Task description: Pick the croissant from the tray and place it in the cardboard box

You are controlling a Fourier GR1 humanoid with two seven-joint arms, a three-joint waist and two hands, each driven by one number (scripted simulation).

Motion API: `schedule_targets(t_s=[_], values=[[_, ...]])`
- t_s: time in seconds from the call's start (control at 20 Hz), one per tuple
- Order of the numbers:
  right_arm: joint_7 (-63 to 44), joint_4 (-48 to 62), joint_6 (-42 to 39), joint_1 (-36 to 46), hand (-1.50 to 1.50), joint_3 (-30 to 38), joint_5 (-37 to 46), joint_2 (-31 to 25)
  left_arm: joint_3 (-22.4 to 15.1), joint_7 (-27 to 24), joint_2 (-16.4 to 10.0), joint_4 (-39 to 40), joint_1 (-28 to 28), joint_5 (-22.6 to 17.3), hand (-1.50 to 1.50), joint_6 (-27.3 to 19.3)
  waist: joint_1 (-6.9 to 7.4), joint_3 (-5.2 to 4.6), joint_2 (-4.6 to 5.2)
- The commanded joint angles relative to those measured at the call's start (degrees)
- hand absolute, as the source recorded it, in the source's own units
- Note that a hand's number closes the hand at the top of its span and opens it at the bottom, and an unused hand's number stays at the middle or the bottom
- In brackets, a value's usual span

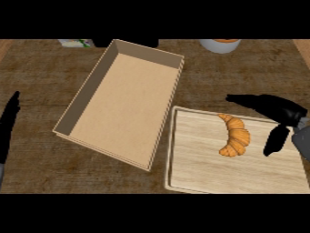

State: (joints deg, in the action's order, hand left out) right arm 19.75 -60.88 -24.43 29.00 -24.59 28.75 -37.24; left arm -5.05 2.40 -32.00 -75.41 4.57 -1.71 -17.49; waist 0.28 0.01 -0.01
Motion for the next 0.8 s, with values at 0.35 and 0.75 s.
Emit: schedule_targets(t_s=[0.35,0.75], values=[[3.0,-3.6,-4.0,-4.0,-1.5,6.2,6.7,3.7,5.8,-0.3,2.4,1.8,1.8,3.4,0.0,5.2,-0.29,-0.01,0.0],[4.2,-13.1,-9.1,-9.3,-1.5,10.2,6.9,4.0,7.6,2.8,4.3,-2.5,-0.2,6.3,0.0,5.9,-0.24,0.0,-0.05]])
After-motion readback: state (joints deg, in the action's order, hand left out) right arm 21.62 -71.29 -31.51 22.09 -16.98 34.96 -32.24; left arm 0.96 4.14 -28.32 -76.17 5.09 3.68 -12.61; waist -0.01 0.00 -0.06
